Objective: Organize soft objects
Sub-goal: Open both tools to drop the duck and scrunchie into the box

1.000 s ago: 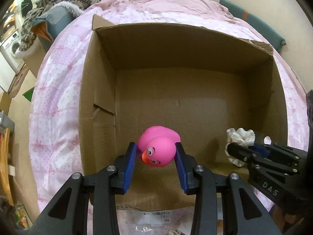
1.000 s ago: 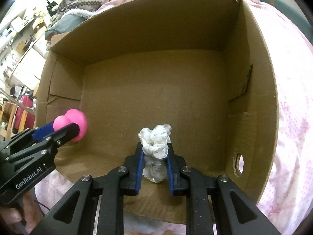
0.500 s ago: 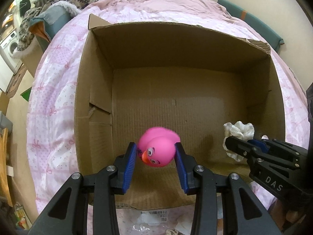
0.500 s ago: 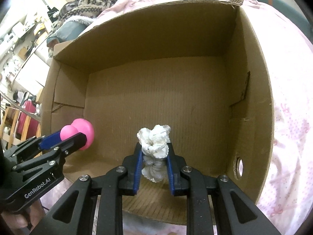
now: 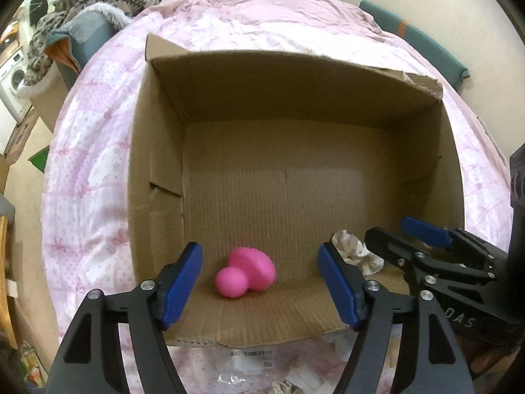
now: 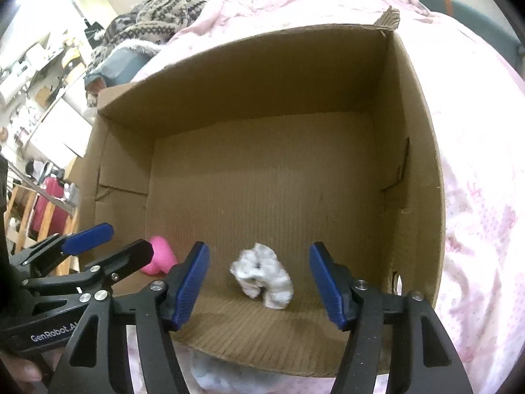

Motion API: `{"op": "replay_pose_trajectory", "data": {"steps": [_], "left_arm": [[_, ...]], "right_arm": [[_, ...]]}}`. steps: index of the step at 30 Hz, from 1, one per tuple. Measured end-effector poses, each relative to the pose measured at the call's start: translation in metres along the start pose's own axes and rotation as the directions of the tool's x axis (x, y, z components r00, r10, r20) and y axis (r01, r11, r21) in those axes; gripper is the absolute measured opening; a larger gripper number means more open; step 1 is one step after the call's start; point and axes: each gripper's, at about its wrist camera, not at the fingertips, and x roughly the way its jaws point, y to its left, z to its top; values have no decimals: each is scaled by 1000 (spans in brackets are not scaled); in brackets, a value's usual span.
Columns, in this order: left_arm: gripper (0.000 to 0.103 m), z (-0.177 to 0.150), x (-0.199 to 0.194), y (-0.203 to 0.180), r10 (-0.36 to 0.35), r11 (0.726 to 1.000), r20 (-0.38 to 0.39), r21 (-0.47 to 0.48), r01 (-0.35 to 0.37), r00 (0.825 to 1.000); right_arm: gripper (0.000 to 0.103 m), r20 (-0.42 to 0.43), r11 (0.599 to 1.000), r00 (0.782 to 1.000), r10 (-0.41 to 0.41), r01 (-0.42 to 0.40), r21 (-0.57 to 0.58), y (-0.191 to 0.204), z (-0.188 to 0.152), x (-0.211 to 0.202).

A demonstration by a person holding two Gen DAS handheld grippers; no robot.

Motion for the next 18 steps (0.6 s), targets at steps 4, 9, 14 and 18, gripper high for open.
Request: {"op": "replay_pose_trajectory", "data": {"steps": [4, 9, 14, 18], "left_arm": [[72, 2, -11, 2, 1, 1000, 29, -11, -1, 1000], [73, 0, -30, 4, 10, 1000, 70, -11, -9, 997], [76, -5, -57, 12, 20, 1000, 126, -26, -17, 992], [76, -9, -72, 12, 55, 998, 148, -21, -52, 988]], "right_arm": [[73, 40, 999, 998, 46, -47, 28, -2, 3, -10], [84, 80, 999, 996, 36, -36, 9, 2, 5, -23], [88, 114, 1000, 993, 29, -29, 0, 2, 5, -37], [88, 111, 999, 993, 29, -33, 32, -3, 3, -43]]}}
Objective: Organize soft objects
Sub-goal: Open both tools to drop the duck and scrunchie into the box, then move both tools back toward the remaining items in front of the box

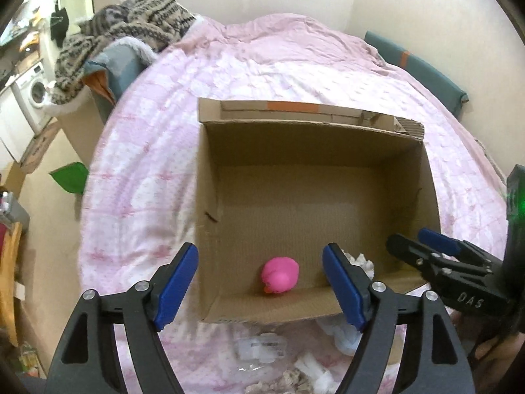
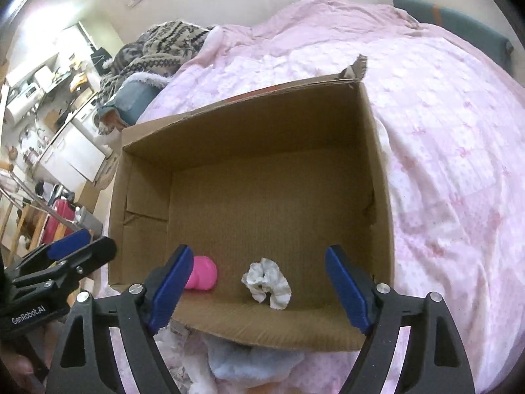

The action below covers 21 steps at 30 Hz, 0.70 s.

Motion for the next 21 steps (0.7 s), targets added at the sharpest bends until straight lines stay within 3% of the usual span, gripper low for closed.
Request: {"op": "replay_pose_trajectory", "data": {"steps": [9, 21], "left_arm": [[76, -17, -42, 4, 18, 1000, 71, -18, -16, 997], [86, -60, -61, 10, 22, 999, 22, -42, -21, 1000]], "right_arm": [[88, 12, 999, 1000, -1, 2, -38, 10, -10, -33], [88, -20, 999, 1000, -20, 19, -26, 9, -47, -62]]}}
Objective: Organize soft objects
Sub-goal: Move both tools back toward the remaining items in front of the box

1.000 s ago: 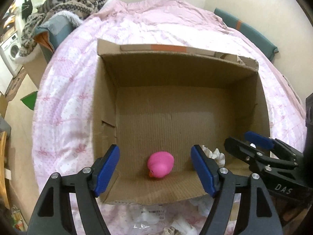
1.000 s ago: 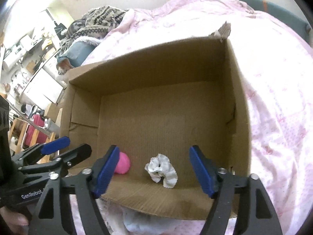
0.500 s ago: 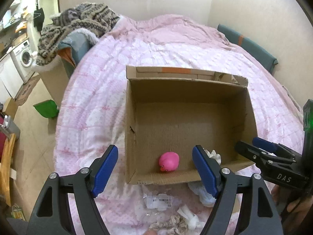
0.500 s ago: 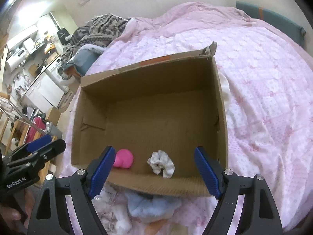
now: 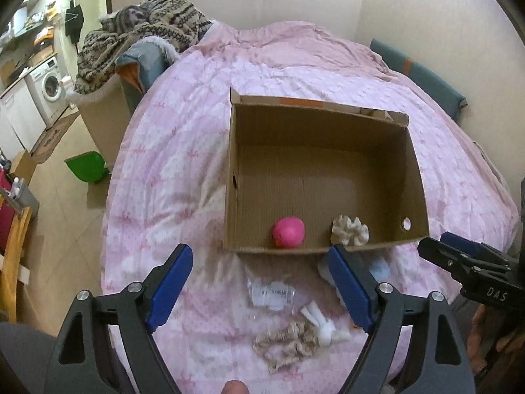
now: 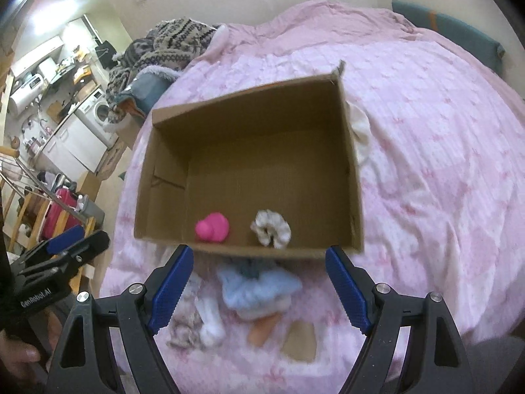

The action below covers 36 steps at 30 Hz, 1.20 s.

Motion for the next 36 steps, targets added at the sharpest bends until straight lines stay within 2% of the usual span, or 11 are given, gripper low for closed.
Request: {"op": "replay_pose_trajectory", "data": {"steps": [4, 10, 14, 21, 24, 28, 33, 34, 36], "left_arm": [[87, -13, -4, 3, -26, 999, -17, -27, 25, 1000], [87, -33, -1, 9, 3, 999, -41, -42, -4, 999], [87, -41, 8, 15, 1, 996, -75, -86, -7, 997], [87, -45, 19, 13, -3, 998, -98, -69, -4, 995], [87, -47, 24, 15, -3, 997, -110, -78, -6, 994], [87, -48, 34, 24, -7, 992, -147, -127, -12, 989], [87, -49, 42, 31, 0, 988, -171, -155, -27, 985], [87, -49, 44, 33, 2, 986, -177, -162, -31, 984], [87, -50, 46, 36, -2, 984, -190, -177, -33, 982]], "right_arm": [[88, -22, 1000, 1000, -20, 21, 22, -7, -15, -3], [88, -31, 999, 999, -30, 31, 16, -9, -29, -9], [88, -56, 999, 997, -52, 53, 6, -12, -35, -3], [88, -109, 995, 993, -47, 56, 83, -26, -34, 12], [88, -157, 982, 987, 23, 8, 189, -42, -36, 24], [88, -221, 966, 975, 20, 38, 257, -56, -38, 41], [87, -342, 974, 939, -33, 107, 200, -48, -46, 69], [85, -367, 974, 929, -52, 129, 188, -46, -49, 74], [71, -413, 967, 910, -43, 141, 210, -49, -56, 83]]}}
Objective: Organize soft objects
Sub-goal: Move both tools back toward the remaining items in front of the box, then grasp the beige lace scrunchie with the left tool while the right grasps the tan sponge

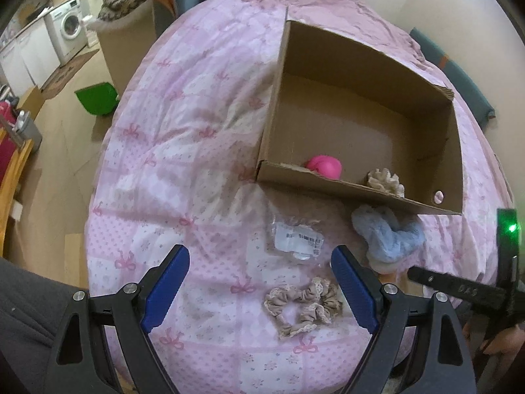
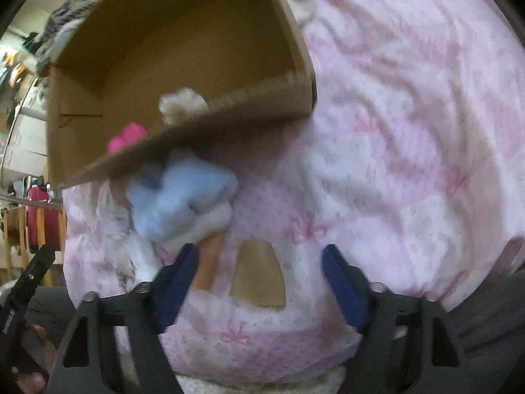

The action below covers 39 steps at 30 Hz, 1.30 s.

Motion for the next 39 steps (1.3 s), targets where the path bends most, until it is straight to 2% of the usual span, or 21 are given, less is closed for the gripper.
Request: {"op": "replay_pose_trajectory", "data": {"steps": [1, 3, 4, 8, 11, 19, 25, 28, 35, 39], "left_arm": [[87, 0, 1, 1, 1, 1000, -4, -6, -1, 1000], [87, 0, 3, 3, 9, 1000, -12, -11, -9, 1000], [87, 1, 3, 3, 9, 1000, -13, -11, -9, 1000], [87, 1, 4, 3, 11, 1000, -12, -15, -12, 1000], [87, 2, 5, 4, 15, 1000, -15, -20, -16, 1000], [87, -2, 10, 14, 24, 998, -48, -58, -26, 999], [87, -10, 22, 14, 18, 998, -110, -58, -25, 994], [87, -17, 37, 8, 11, 999, -187, -39, -19, 982], [87, -26, 66, -6, -16, 1000, -299, -20, 10, 954], [87, -27, 82, -14, -105, 993, -334, -79, 83, 937]], "right_arm": [[66, -14, 1000, 1000, -12, 12, -2, 0, 0, 3], [50, -15, 999, 999, -44, 44, -13, 1, -3, 6], [46, -18, 999, 999, -46, 46, -20, 2, -3, 7], [19, -34, 1000, 999, -16, 15, -17, 0, -5, 8], [11, -40, 999, 999, 7, -9, -35, 1, -5, 7], [9, 59, 991, 990, 128, -125, -44, 1, -3, -27], [9, 158, 976, 964, 213, -201, -87, 7, -7, -54], [9, 172, 973, 959, 227, -214, -88, 5, -7, -58], [9, 168, 971, 957, 236, -226, -74, 1, -7, -60], [9, 168, 970, 955, 242, -233, -73, 3, -8, -57]]}}
